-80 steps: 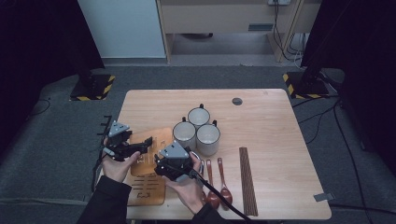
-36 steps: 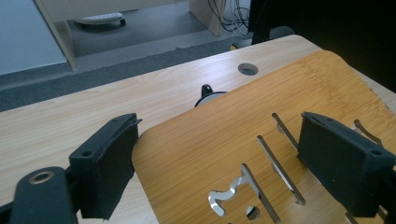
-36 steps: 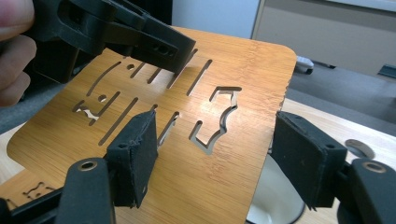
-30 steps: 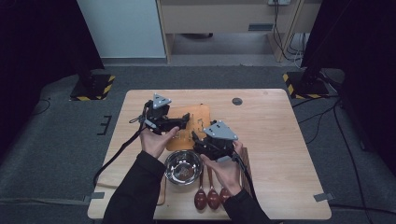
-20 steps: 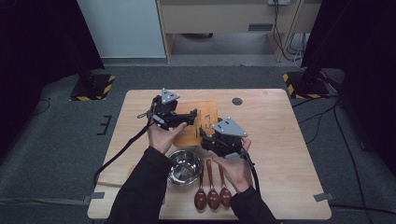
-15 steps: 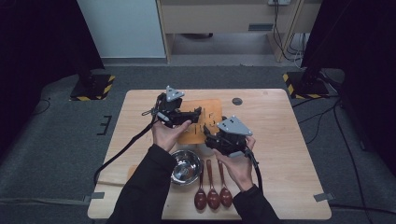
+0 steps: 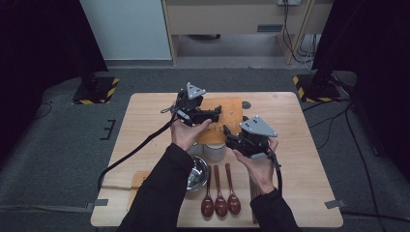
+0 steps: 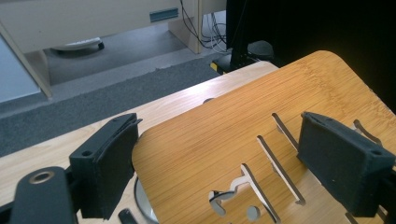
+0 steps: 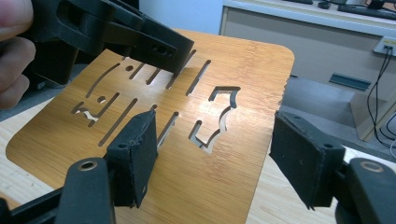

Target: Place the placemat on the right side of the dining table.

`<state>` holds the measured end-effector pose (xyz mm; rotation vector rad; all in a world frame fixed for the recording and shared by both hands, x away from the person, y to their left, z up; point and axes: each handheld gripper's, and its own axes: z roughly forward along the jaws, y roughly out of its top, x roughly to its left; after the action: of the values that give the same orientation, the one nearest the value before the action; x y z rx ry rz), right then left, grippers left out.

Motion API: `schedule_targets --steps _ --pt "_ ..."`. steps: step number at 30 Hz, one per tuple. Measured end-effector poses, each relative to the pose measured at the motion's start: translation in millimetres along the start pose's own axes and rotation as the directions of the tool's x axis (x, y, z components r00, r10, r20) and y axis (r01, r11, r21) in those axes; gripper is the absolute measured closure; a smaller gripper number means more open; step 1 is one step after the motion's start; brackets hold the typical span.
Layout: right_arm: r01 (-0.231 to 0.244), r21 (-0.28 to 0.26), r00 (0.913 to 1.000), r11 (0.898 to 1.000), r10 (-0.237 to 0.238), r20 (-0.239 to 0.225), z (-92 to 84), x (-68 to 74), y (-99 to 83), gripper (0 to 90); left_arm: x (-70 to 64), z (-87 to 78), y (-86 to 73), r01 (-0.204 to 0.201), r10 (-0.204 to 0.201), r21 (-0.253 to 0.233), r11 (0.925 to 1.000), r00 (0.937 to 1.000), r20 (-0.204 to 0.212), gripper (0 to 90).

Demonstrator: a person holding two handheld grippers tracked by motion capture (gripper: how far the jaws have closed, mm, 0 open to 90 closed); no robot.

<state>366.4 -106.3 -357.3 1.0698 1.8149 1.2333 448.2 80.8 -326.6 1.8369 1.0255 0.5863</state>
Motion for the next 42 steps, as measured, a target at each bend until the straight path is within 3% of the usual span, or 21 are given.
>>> schedule_targets --steps 6,10,16,19,26,32,42 --pt "-0.003 0.006 0.9999 1.0 0.003 0.015 -0.3 -12.3 -2.6 32.2 -8.4 11.7 4.7 -0.021 0.021 0.001 0.9998 0.9998 -0.003 12.5" --pt "-0.011 0.005 0.9997 1.0 0.011 0.02 -1.0 -20.1 -4.3 32.3 -10.3 20.9 5.1 0.004 -0.004 0.0 1.0 0.9996 0.027 12.6" --pt "-0.012 0.015 0.9994 1.0 0.012 0.033 1.1 -30.3 -8.6 32.3 -17.0 31.9 7.3 -0.018 0.018 0.003 0.9998 0.9996 0.02 12.6" --pt "-0.016 0.015 0.9991 1.0 0.015 0.039 1.6 -36.1 -10.9 32.3 -20.0 38.9 8.2 -0.009 0.009 -0.003 1.0 0.9994 0.035 12.6" --pt "-0.013 0.02 0.9989 1.0 0.012 0.046 6.3 -44.9 -14.7 32.4 -18.6 52.7 6.2 0.008 -0.008 0.0 1.0 0.9986 0.053 12.6" --pt "-0.014 0.027 0.9982 1.0 0.013 0.058 15.2 -52.5 -20.9 32.6 -20.9 65.7 7.2 -0.013 0.013 0.0 0.9999 0.9993 0.036 12.7" --pt "-0.028 0.051 0.9973 0.998 0.024 0.07 27.7 -71.9 -32.4 32.9 -23.3 96.6 2.2 0.009 -0.01 0.017 0.9998 0.9983 0.056 12.8"
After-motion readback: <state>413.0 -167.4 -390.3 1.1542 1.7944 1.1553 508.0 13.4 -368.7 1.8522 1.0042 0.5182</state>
